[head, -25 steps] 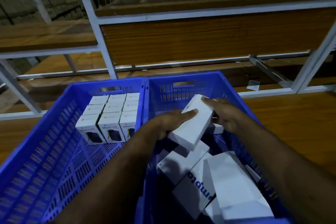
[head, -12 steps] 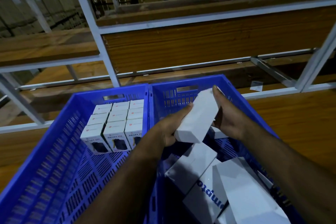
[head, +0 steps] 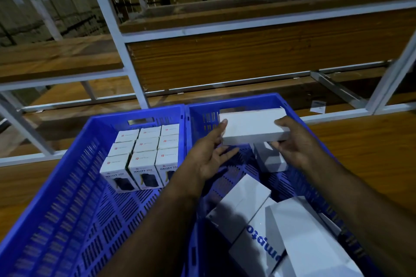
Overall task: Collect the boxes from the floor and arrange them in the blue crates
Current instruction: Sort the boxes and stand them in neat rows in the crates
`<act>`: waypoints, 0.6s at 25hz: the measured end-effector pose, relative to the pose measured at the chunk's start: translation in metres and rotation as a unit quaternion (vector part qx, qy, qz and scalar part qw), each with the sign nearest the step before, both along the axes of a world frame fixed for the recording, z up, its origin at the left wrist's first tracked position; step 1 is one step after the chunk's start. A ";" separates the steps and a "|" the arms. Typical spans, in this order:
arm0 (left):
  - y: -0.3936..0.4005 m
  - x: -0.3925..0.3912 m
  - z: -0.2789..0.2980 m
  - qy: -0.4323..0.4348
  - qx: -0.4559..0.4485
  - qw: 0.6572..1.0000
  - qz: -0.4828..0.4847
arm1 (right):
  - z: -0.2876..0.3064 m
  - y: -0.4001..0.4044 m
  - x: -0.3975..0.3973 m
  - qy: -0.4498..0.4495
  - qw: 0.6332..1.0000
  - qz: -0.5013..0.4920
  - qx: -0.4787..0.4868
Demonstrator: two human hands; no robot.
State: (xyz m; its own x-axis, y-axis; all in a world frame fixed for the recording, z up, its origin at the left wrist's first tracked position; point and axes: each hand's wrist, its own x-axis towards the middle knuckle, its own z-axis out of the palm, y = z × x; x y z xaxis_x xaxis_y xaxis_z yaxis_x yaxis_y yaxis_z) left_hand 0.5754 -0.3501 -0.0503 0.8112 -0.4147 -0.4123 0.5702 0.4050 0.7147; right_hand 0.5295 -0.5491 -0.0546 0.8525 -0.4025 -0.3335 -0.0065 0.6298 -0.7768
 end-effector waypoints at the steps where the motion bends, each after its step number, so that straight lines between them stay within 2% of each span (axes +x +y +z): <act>1: -0.001 -0.001 0.001 0.007 -0.002 1.000 -0.007 | 0.000 0.001 -0.001 0.001 1.000 0.003 -0.002; 3: -0.003 0.000 -0.001 0.009 0.007 1.000 -0.003 | 0.000 0.002 -0.002 0.030 0.997 0.058 -0.047; 5: -0.003 0.004 -0.003 0.003 0.006 0.999 0.041 | 0.000 0.005 -0.003 0.094 0.977 0.152 -0.119; 8: -0.003 0.011 -0.012 -0.041 0.034 0.996 0.071 | -0.006 0.015 -0.006 0.134 0.955 0.236 -0.122; 12: -0.013 0.004 -0.021 -0.089 0.198 0.975 -0.044 | -0.017 0.030 -0.009 0.131 0.937 0.289 -0.147; 15: -0.020 0.004 -0.021 -0.072 0.259 0.960 -0.075 | -0.020 0.025 -0.006 0.137 0.937 0.284 -0.148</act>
